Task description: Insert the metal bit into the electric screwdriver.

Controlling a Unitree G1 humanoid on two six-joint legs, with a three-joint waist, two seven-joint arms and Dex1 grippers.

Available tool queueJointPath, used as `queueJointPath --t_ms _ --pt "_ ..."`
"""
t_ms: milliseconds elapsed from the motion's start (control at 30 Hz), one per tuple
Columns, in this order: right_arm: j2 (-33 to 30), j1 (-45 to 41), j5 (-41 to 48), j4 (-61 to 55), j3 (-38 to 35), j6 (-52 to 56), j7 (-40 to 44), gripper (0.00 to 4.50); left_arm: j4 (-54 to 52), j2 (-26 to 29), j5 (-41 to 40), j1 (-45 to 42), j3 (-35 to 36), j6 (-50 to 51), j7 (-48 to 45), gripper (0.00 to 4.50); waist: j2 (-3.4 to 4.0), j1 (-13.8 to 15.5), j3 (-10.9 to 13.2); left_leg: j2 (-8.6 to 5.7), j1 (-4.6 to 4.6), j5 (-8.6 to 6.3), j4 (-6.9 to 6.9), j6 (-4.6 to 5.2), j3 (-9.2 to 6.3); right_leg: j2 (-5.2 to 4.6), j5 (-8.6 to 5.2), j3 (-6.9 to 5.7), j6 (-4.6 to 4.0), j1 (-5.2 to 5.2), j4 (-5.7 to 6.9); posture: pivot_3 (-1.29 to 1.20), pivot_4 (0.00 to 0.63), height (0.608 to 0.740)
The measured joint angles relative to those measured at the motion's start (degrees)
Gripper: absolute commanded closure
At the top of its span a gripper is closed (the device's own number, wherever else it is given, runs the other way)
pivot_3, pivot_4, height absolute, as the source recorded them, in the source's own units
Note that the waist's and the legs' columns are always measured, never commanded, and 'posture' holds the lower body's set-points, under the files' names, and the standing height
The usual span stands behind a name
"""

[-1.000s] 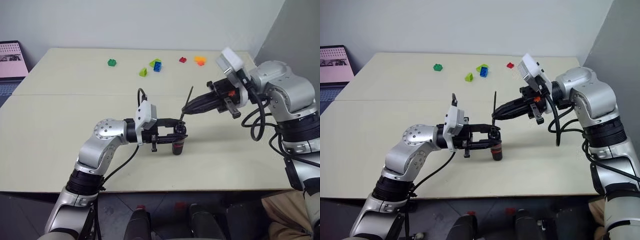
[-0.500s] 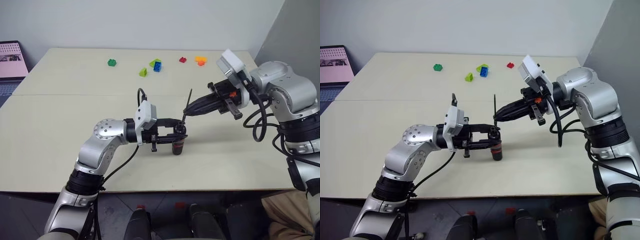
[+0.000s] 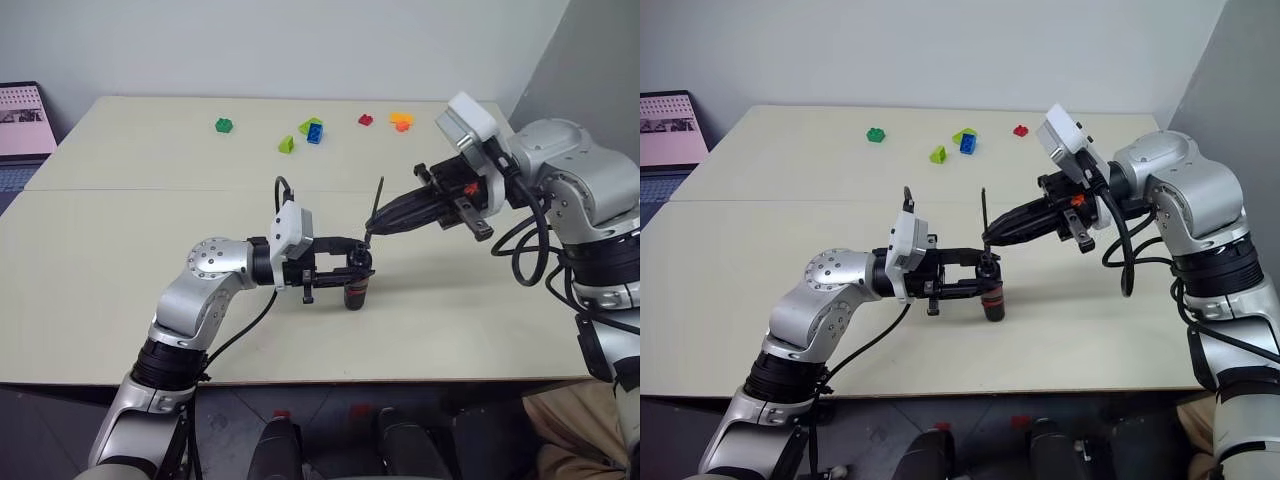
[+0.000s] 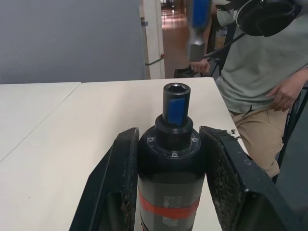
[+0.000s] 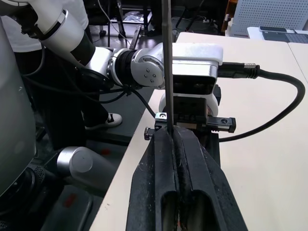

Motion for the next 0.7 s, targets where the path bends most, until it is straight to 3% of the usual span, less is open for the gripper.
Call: queueJointPath --t_ms 700 --pt "1.8 0.0 -2.2 2.5 0.2 -2.4 0.0 4.5 0.0 0.1 0.0 0.0 0.0 0.0 -0.5 2.89 0.0 0.0 0.0 0.0 0.0 0.0 0.0 0.0 0.0 0.0 0.0 0.0 0.0 0.0 0.0 0.0 0.15 0.74"
